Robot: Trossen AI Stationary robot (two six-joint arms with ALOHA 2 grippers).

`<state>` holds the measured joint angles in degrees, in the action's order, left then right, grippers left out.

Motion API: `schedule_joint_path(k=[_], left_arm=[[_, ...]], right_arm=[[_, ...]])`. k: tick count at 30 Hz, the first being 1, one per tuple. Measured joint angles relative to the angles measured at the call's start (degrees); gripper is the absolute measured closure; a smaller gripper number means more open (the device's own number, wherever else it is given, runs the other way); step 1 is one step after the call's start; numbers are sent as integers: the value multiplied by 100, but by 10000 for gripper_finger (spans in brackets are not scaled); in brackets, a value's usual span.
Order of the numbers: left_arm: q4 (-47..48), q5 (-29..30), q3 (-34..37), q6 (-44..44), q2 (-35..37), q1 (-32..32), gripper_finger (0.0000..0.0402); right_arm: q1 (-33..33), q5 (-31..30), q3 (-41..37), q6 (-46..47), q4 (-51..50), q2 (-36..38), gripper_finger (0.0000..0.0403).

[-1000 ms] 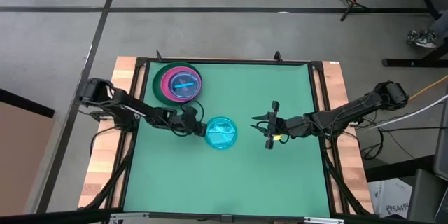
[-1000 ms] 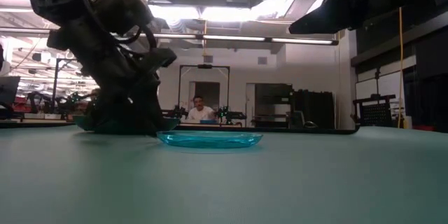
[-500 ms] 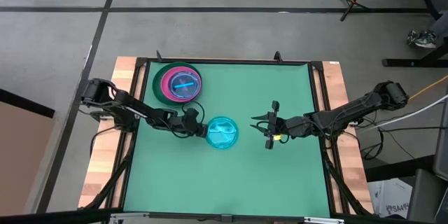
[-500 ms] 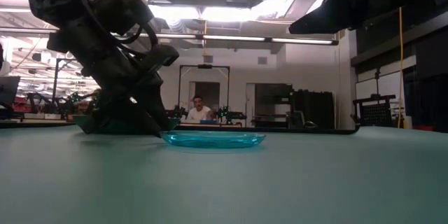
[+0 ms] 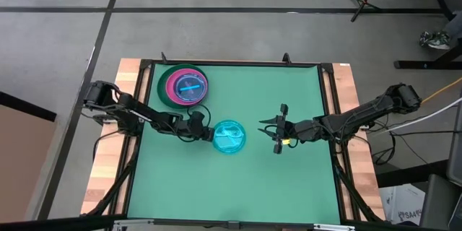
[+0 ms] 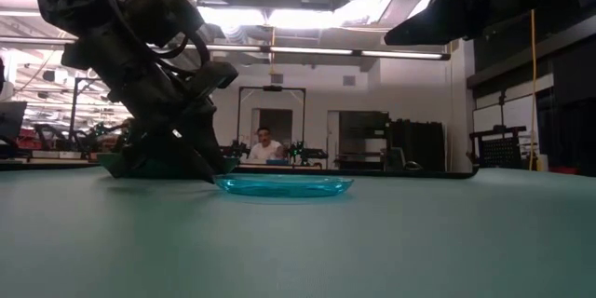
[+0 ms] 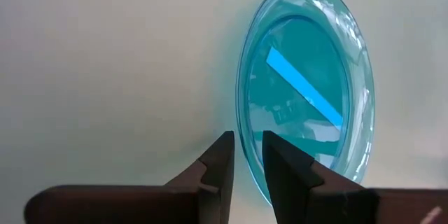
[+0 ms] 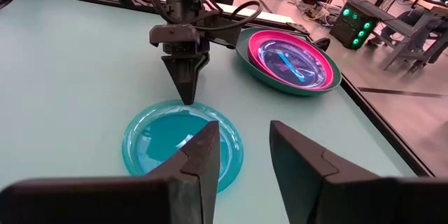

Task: Stack plastic plates
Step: Stack the blue plate on top of the blue plate

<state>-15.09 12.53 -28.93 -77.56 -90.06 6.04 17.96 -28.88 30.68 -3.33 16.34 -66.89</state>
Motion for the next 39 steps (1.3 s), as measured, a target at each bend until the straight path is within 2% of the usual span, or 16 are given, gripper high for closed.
schedule_joint_path(k=[15,39], left_arm=[[2,-7,0,-338,2,-2,333],[4,-365,4,-485,4,-2,333]], right_arm=[[1,0,0,0,0,0,283],[1,0,0,0,2,0,283]])
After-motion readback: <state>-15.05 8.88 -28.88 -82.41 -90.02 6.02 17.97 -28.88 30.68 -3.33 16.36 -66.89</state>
